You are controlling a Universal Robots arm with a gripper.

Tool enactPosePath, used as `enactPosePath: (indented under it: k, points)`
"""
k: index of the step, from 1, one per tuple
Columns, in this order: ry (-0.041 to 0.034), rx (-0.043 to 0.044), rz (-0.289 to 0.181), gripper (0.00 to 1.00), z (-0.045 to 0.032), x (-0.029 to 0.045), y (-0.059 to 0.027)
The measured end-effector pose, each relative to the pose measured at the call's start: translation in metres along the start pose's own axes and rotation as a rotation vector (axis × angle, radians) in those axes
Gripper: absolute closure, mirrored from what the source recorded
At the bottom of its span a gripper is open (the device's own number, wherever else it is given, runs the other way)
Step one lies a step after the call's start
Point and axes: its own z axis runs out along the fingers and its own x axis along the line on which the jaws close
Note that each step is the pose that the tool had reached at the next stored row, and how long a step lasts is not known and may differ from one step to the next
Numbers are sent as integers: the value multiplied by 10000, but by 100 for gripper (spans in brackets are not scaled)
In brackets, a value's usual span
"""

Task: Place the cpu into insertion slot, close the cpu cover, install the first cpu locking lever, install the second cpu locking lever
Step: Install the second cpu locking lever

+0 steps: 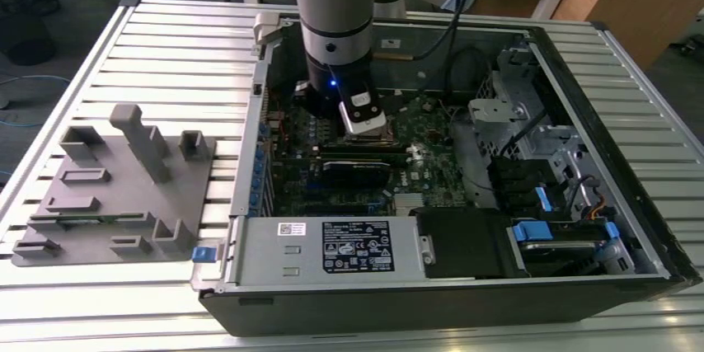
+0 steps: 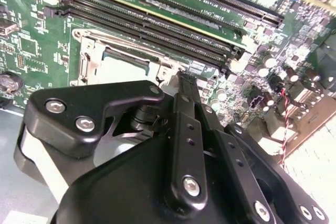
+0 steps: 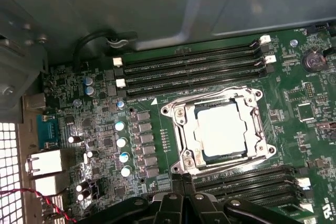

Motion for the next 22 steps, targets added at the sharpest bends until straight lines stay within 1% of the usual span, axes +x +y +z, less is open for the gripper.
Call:
enactPosePath:
  k: [2, 3, 4, 5, 9, 11, 14, 18, 22]
  points:
    - [-14, 79, -7, 89, -2, 0, 0]
    - [-28, 149, -13, 89, -2, 0, 1]
    - [-46, 240, -22, 89, -1, 1, 3]
    - [-54, 284, -26, 89, -1, 1, 4]
    - [-55, 288, -27, 89, -1, -1, 5]
    - [-54, 290, -27, 89, 3, -34, 12]
    - [-52, 289, -25, 89, 14, -117, 27]
    - [-48, 290, -24, 89, 31, -257, 56]
    - [-42, 291, -24, 89, 49, -378, 92]
